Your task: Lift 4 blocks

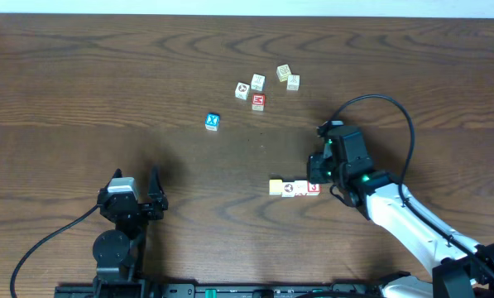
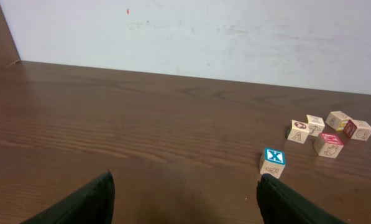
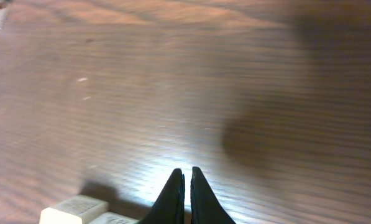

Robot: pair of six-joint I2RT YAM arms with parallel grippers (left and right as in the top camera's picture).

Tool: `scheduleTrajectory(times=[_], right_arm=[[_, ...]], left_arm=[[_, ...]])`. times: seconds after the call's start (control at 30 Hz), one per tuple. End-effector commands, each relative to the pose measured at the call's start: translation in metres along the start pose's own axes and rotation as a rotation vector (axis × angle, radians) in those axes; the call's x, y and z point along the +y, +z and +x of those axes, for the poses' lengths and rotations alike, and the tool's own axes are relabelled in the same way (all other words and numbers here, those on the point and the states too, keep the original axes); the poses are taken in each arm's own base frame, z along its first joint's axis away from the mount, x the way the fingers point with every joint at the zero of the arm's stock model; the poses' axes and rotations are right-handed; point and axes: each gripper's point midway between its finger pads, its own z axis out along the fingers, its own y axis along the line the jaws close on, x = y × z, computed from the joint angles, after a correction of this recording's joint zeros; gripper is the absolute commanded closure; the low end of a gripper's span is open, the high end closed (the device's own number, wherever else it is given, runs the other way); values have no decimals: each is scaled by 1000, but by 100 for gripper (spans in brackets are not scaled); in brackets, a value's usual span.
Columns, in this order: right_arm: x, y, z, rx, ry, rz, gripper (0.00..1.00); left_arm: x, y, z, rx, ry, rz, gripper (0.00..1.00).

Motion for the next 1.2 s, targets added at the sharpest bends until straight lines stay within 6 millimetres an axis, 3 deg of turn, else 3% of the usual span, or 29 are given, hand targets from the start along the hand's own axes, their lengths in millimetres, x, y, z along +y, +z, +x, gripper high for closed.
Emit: scheduleTrajectory(times=[0.0,0.13,0.37,0.53,0.73,1.17], right_arm=[[20,2,-1,3,-24,-54,96],[38,3,-8,-38,-37,-92,94],[46,18,-17,-84,-47,-108,95],[56,32,-11,-55,-66,-122,97],[82,40,-5,-28,-118,-155,98],[71,43,19,60,-98,-84,99]], left_arm=[[4,1,18,57,-9,-22,26],[4,1,18,57,-9,-22,26],[4,1,18,57,-9,-22,26],[4,1,18,57,-9,-22,27],[4,1,18,57,-9,-22,26],[4,1,18,57,-9,-22,27]])
